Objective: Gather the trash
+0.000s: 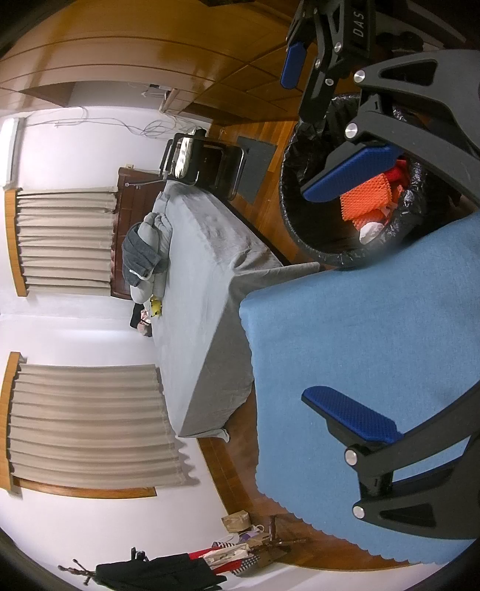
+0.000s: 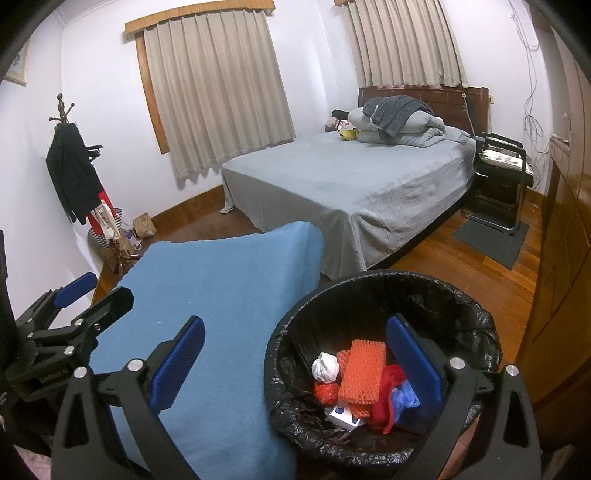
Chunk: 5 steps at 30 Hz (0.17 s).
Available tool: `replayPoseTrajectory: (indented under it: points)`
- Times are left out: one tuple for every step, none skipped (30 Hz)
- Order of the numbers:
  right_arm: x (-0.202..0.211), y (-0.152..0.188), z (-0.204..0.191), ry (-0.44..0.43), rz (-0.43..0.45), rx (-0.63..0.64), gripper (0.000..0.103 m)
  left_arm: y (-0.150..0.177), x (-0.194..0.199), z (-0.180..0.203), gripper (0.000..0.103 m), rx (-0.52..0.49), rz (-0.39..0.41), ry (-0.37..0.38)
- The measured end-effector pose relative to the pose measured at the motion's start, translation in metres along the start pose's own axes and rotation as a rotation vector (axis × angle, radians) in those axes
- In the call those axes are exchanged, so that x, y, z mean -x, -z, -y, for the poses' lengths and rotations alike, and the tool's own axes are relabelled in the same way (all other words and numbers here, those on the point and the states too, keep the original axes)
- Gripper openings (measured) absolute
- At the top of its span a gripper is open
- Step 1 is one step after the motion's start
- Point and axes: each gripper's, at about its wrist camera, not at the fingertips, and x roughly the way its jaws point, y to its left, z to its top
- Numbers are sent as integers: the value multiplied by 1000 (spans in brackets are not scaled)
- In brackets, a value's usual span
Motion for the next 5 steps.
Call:
replayPoseTrajectory:
  points:
    - [0, -1, 1, 0, -1, 0, 97, 1, 0, -1, 97, 0, -1, 1]
    - [0, 0, 0, 0, -1, -1, 97, 1, 1, -2, 97, 1, -2, 1]
    - [0, -1, 1, 0, -2, -1, 97, 1, 0, -1, 97, 0, -1, 0]
    - [0, -1, 0, 0, -2, 0, 97, 1, 1, -1, 97, 0, -1, 0]
    - [0, -1, 1, 1, -2, 0, 97, 0, 0, -1, 97, 0, -1, -1]
